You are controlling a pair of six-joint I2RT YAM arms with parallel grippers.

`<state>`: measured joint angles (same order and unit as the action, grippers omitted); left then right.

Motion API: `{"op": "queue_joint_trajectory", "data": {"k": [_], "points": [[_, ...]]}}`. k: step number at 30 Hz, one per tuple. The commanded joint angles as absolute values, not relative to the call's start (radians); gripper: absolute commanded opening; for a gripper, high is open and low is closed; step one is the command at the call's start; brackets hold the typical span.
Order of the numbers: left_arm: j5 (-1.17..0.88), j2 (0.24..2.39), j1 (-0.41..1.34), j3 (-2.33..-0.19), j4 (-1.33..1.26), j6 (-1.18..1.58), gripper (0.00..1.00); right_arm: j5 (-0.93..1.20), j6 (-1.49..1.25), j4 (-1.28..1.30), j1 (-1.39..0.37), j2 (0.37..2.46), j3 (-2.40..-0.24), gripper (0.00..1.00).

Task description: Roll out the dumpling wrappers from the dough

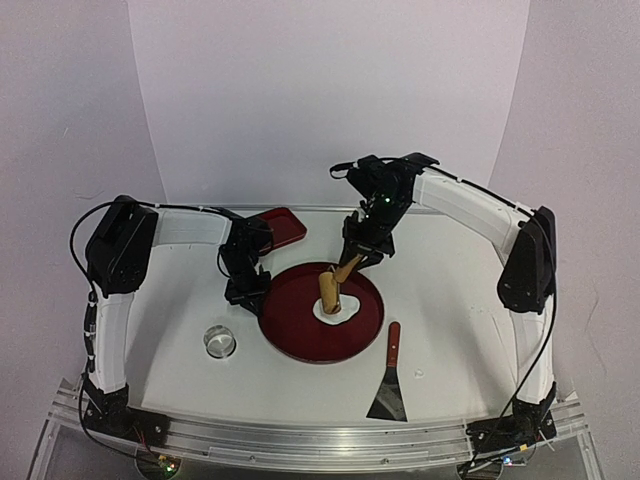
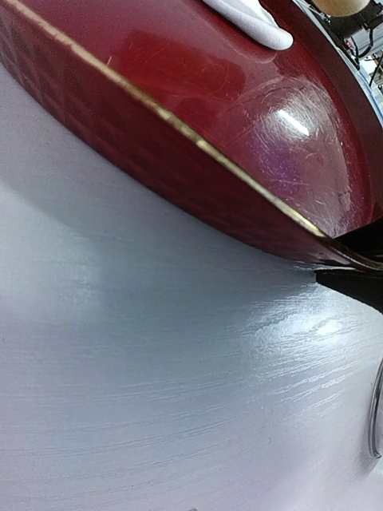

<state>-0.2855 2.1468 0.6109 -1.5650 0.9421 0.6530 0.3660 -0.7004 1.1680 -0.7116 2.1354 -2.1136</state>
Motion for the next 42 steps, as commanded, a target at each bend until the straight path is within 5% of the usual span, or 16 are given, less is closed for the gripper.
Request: {"op": "queue_joint_trajectory", "data": {"k": [1,19,42], "points": [[-0.183,2.213,0.621,-1.556,0.943,0.658,0.00,0.361,-0.728,1.179,-0.721,2.114,-2.099,0.00],[-0.195,2.193,0.622,-1.502,0.913,0.654,0.00,0.302,-0.711,1.166,-0.695,2.271,-1.831,0.00],[-0.224,2.222,0.627,-1.535,0.919,0.630,0.00,0.273,-0.608,1.163,-0.692,2.576,-1.871,0.00]]}}
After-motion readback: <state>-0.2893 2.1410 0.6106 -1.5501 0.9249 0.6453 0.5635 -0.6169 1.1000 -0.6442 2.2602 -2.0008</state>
